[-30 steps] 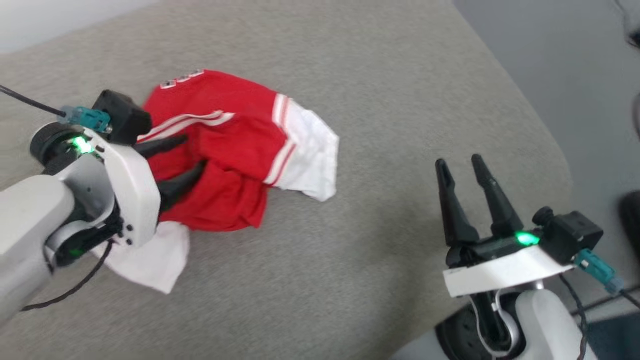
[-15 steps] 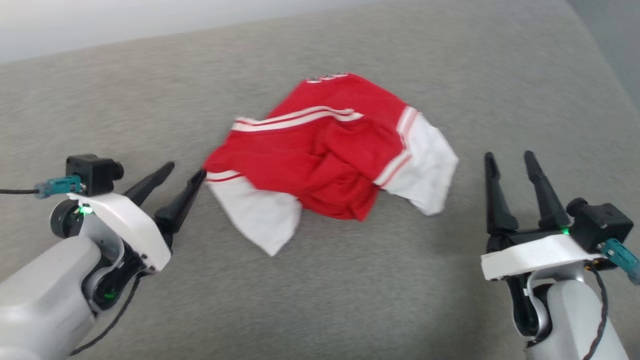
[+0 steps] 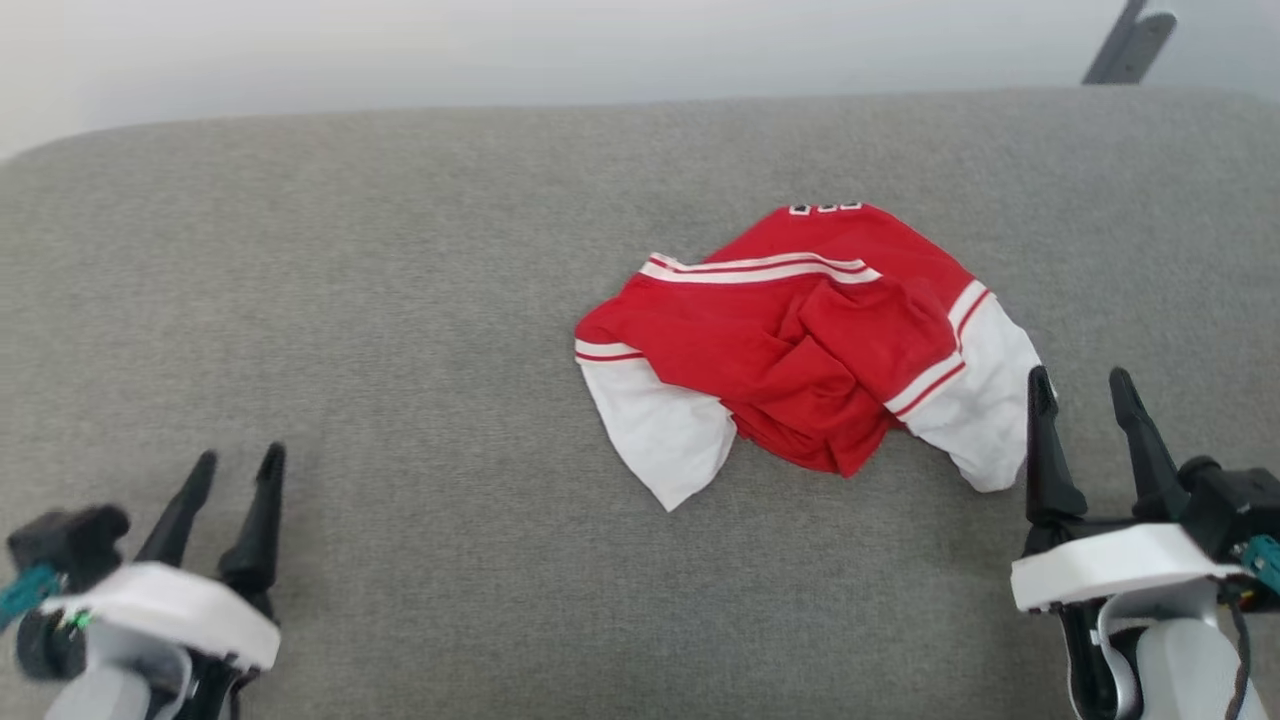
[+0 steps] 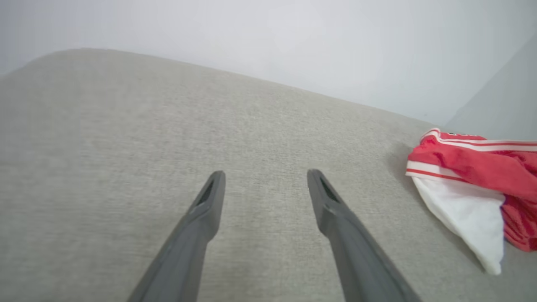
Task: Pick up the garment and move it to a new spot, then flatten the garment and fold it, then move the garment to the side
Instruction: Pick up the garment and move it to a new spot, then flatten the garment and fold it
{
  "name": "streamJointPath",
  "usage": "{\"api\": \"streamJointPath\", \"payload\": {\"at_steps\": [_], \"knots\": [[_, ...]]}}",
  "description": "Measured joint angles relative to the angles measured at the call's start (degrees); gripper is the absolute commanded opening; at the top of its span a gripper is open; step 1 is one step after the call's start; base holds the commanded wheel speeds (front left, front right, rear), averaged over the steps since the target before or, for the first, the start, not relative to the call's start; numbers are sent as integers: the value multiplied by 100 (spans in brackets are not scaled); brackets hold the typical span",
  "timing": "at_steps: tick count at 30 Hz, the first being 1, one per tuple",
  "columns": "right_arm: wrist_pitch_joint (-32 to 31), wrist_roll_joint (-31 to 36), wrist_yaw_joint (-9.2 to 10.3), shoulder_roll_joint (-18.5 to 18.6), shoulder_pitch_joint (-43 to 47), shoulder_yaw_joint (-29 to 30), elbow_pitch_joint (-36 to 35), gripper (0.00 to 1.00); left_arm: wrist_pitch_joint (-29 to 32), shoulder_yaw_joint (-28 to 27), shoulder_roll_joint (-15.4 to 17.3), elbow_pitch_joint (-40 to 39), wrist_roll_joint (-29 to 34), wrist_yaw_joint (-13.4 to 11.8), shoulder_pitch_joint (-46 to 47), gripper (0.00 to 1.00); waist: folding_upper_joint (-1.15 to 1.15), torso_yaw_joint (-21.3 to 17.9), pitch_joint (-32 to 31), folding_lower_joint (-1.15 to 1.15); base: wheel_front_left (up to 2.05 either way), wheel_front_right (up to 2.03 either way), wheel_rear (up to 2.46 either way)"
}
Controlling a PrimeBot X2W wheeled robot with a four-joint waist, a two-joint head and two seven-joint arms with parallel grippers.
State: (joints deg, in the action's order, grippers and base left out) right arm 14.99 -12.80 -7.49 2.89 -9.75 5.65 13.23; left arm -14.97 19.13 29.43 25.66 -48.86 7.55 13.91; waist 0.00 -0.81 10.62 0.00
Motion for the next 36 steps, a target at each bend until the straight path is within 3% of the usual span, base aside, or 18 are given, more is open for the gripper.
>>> {"api": "streamJointPath", "payload": {"at_steps": [8,13,21,29,33,36], "knots": [[0,108,0,0,164,158,-232,100,0,-1903,-727,-1027,1798,0,-1096,100,0,162,-209,0,0,0,0],[0,71,0,-1,188,187,-428,100,-1,-2442,-942,-1580,2245,0,-1369,100,0,167,-159,0,0,0,0],[0,24,0,0,215,162,-515,100,-1,-2548,-1139,-1733,2406,0,-1519,100,0,131,-127,0,0,0,0],[0,-3,0,0,197,123,-499,100,-1,-2463,-1122,-1792,2363,0,-1536,100,0,51,-126,0,0,0,0],[0,-62,0,0,115,75,-502,100,0,-2025,-709,-1819,2280,0,-1353,100,0,4,-72,0,0,0,0],[0,-92,0,0,50,9,-482,100,0,-1345,-153,-1730,1975,0,-922,100,0,-48,-22,0,0,0,0]]}}
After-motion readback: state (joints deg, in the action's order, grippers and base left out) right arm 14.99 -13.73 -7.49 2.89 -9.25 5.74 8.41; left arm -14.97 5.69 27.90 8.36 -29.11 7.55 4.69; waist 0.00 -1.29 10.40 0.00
